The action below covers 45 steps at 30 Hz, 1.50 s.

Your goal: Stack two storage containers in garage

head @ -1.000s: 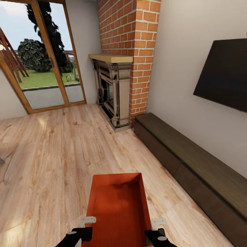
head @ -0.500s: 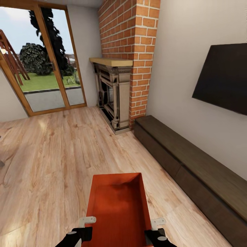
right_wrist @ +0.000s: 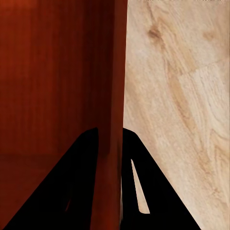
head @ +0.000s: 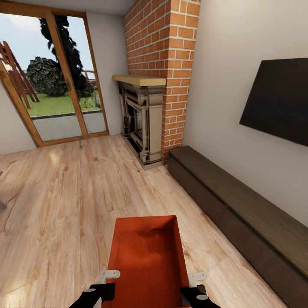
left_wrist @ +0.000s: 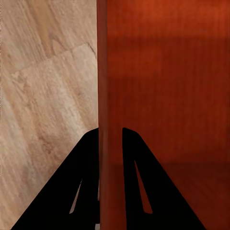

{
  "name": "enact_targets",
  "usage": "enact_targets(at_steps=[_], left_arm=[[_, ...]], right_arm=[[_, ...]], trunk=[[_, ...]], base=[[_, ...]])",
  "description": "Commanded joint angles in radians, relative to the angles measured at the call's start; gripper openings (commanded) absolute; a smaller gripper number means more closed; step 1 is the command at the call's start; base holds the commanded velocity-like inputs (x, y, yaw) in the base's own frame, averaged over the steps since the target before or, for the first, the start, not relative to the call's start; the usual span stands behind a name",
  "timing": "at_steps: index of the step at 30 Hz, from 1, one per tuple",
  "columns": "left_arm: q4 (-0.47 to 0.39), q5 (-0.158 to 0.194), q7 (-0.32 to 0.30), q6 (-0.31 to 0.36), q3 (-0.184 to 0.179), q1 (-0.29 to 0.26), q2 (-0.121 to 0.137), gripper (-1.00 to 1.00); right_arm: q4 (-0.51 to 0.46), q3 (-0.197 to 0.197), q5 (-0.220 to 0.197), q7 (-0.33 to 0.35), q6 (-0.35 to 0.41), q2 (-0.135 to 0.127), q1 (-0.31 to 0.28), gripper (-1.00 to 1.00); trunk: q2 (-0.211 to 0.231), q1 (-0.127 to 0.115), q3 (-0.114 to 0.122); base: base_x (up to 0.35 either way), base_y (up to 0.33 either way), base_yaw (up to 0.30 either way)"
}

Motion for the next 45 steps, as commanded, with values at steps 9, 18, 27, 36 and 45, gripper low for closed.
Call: enact_targets(at_steps=[9, 18, 27, 36, 45], left_arm=[[-0.004, 0.004, 0.009, 0.006, -0.007, 0.000, 0.000, -1.00], [-0.004, 0.004, 0.008, 0.005, -0.007, 0.000, 0.000, -1.00], [-0.004, 0.004, 0.011, 0.004, -0.007, 0.000, 0.000, -1.00], [-0.004, 0.004, 0.017, 0.002, -0.006, 0.000, 0.000, -1.00], [-0.004, 0.004, 0.017, 0.002, -0.006, 0.000, 0.000, -1.00]], right_arm=[[0.010, -0.003, -0.014, -0.015, -0.007, -0.005, -0.001, -1.00], [0.010, -0.003, -0.014, -0.016, -0.007, -0.004, -0.001, -1.00], [0.010, -0.003, -0.014, -0.015, -0.007, -0.004, -0.001, -1.00], [0.010, -0.003, -0.014, -0.015, -0.007, -0.004, -0.001, -1.00], [0.010, -0.003, -0.014, -0.015, -0.007, -0.004, -0.001, -1.00]], trunk=[[-0.001, 0.000, -0.001], [-0.001, 0.000, -0.001], [-0.001, 0.000, -0.001], [-0.001, 0.000, -0.001], [-0.001, 0.000, -0.001]], base=[[0.000, 0.000, 0.245], [0.000, 0.000, 0.269], [0.000, 0.000, 0.269], [0.000, 0.000, 0.269], [0.000, 0.000, 0.269]])
